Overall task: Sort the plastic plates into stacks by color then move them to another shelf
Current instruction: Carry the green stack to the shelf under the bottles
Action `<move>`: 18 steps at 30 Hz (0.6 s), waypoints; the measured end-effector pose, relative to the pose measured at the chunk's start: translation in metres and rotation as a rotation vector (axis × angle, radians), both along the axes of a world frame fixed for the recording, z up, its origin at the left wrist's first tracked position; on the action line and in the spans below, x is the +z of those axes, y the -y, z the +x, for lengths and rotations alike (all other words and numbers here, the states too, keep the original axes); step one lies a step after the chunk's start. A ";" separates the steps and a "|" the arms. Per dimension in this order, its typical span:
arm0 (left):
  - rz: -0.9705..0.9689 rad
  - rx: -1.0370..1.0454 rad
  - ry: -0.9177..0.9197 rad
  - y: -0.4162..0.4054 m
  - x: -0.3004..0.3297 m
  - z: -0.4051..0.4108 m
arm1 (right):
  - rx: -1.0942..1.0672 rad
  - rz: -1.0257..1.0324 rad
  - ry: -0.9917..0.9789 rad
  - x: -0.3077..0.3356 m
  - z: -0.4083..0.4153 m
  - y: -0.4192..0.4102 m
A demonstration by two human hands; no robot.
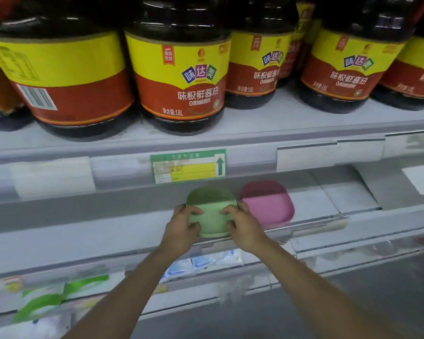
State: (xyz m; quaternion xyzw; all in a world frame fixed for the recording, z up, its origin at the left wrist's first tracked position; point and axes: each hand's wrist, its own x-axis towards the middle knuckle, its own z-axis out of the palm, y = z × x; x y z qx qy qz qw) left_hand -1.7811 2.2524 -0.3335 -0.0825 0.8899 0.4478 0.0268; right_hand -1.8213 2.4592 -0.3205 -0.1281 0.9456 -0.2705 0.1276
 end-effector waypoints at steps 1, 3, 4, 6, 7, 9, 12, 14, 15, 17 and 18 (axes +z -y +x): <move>-0.002 0.007 0.000 -0.003 -0.001 -0.002 | -0.004 0.024 -0.002 -0.001 -0.001 -0.001; -0.017 0.003 0.000 -0.006 -0.004 -0.002 | -0.016 0.061 -0.014 -0.002 0.003 -0.002; -0.019 -0.004 -0.003 -0.008 -0.005 -0.002 | -0.021 0.074 -0.025 -0.001 0.005 -0.003; -0.027 -0.010 -0.008 -0.010 -0.007 -0.003 | -0.030 0.093 -0.042 0.002 0.008 -0.004; -0.028 -0.004 -0.007 -0.011 -0.008 -0.003 | -0.030 0.101 -0.051 0.004 0.010 -0.004; -0.018 0.012 -0.004 -0.013 -0.008 -0.001 | -0.013 0.113 -0.072 0.009 0.012 -0.004; -0.006 0.021 0.013 -0.017 -0.006 0.005 | 0.024 0.092 -0.114 0.017 0.015 -0.005; -0.009 0.018 0.012 -0.017 -0.003 0.011 | 0.081 0.064 -0.149 0.020 0.017 -0.006; -0.013 0.022 0.010 -0.015 0.001 0.015 | 0.108 0.054 -0.159 0.021 0.019 -0.006; -0.044 0.040 -0.001 -0.008 0.007 0.023 | 0.142 0.043 -0.169 0.023 0.022 -0.004; -0.064 0.053 -0.007 -0.003 0.011 0.028 | 0.157 0.040 -0.174 0.025 0.024 -0.002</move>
